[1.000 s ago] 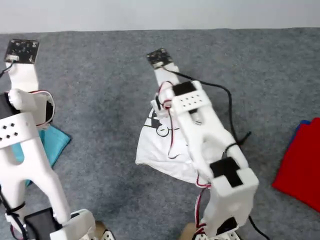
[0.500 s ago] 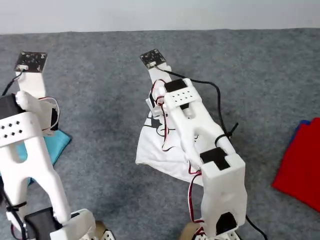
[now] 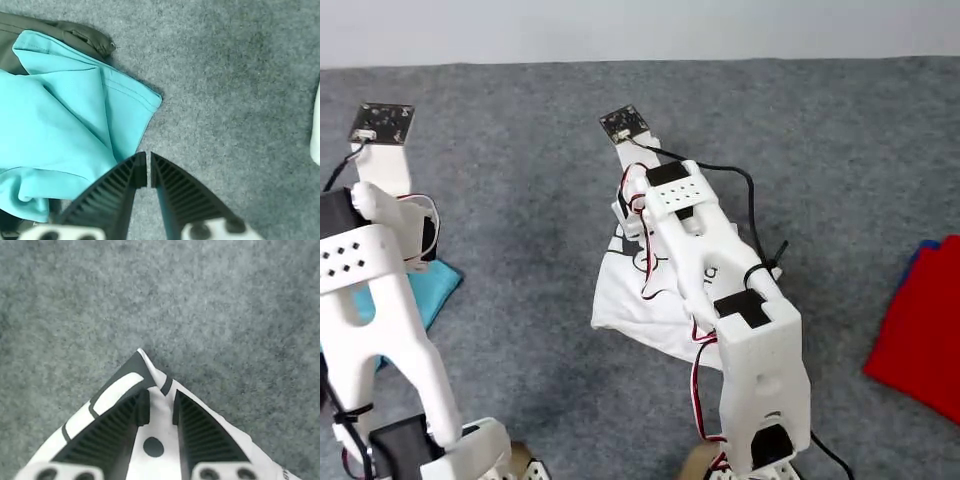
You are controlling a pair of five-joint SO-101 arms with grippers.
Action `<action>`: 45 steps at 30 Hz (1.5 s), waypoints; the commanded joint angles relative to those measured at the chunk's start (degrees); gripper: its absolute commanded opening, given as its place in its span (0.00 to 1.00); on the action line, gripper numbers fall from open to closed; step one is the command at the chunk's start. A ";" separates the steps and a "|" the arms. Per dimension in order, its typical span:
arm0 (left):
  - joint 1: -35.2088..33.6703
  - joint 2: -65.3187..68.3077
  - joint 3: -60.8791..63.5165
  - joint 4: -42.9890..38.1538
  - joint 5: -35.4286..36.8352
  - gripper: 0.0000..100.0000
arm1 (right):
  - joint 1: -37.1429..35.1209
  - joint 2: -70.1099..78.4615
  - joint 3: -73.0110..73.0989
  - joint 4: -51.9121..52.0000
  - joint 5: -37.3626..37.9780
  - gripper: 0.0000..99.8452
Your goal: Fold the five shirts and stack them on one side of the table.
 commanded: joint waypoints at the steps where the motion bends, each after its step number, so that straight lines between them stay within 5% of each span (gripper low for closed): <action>1: -0.26 -1.85 -0.22 -0.79 -0.62 0.02 | -1.27 -0.75 -2.90 -0.48 -0.09 0.06; 25: -7.03 -1.85 -0.22 -0.70 -5.80 0.02 | -4.97 -5.05 -8.44 -0.04 11.43 0.01; 45: -7.12 -1.85 -0.13 -0.53 -6.07 0.02 | -10.24 4.62 -15.91 -3.91 29.45 0.01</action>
